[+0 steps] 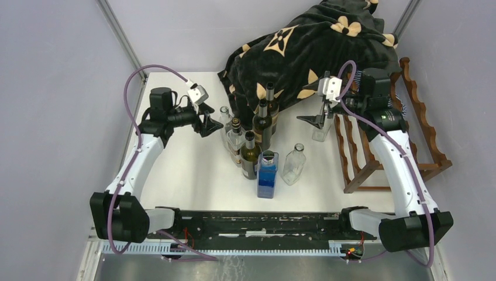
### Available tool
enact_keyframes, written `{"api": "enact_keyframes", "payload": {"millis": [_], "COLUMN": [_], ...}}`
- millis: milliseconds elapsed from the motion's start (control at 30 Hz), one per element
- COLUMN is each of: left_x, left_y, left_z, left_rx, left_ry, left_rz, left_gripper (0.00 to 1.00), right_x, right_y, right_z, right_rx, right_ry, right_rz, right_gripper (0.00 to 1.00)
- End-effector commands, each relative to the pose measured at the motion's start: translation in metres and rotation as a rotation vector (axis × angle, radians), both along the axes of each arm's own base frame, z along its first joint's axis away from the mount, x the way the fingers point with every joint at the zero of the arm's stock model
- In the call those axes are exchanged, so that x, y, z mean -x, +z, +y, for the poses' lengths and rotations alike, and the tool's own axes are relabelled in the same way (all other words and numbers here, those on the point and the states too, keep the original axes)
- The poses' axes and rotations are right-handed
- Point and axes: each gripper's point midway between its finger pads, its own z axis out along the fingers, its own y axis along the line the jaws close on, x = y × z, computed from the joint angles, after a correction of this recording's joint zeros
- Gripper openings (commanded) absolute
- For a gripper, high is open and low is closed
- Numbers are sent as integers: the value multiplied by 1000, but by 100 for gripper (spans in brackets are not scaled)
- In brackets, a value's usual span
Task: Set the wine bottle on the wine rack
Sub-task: Move the wine bottle to the center of the board.
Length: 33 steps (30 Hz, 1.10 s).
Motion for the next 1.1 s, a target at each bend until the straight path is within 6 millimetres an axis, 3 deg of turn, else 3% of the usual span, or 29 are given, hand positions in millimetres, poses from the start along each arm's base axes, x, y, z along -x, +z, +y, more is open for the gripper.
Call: {"api": "enact_keyframes", "payload": {"millis": [0,200,367,500,567,733,867,1067], "left_x": [-11,-21,-33,-37,-36,-39,-53,-88], "left_y": [5,8,6,8,9,11,20,38], "left_z": [-17,-32,-34,-38,-41,-40,-21,35], "left_rx": [4,48,57,69,76,71,29,3], "left_ry": [-70,-51,-17,-17,-27,-19,78,286], "left_rz": [-104,-130,-105,-116,-117,-127,-195,-267], "left_gripper": [79,75,61,55,45,9,2,2], "right_x": [-3,-7,-9,-11,-12,-14,-14,-15], "right_y": [1,1,-2,-4,-4,-5,-5,-3], "right_z": [7,12,13,13,13,13,14,16], "right_rx": [0,1,5,10,12,15,17,15], "right_ry": [33,42,41,38,36,37,39,46], "right_rz": [-18,-6,1,3,4,3,-2,-3], "right_gripper": [98,98,98,98,98,98,98,98]}}
